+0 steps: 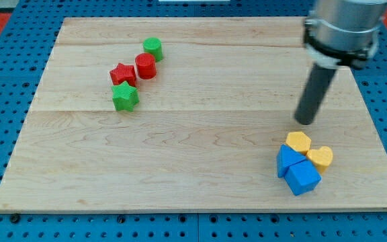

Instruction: Push the blue cube along with the blue triangle towards the center right

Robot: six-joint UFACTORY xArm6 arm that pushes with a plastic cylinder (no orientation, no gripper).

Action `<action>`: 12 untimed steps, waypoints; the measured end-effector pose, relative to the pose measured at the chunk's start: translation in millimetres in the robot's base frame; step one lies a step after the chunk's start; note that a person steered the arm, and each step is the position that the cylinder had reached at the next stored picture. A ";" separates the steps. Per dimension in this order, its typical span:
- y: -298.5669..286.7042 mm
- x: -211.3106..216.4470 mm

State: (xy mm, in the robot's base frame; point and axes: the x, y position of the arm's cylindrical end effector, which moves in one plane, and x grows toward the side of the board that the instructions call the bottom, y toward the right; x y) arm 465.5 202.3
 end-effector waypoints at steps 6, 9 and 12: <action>-41.0 103.7; -116.7 35.9; -208.6 -17.8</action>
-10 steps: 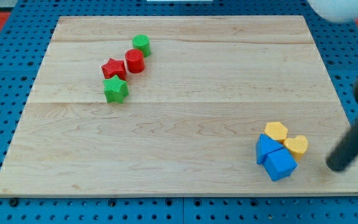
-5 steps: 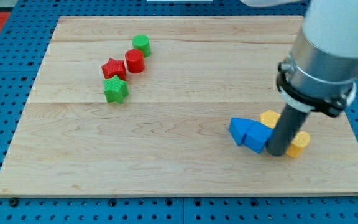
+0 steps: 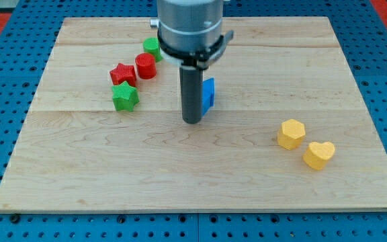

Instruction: Push the blue cube along with the blue triangle towards the center right

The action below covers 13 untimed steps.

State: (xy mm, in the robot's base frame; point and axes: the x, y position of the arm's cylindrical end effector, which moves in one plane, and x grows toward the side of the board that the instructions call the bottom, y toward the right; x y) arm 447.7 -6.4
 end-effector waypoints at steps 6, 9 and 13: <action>40.6 -80.8; 107.5 -56.4; 108.6 -92.6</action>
State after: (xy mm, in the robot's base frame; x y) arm 355.1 102.3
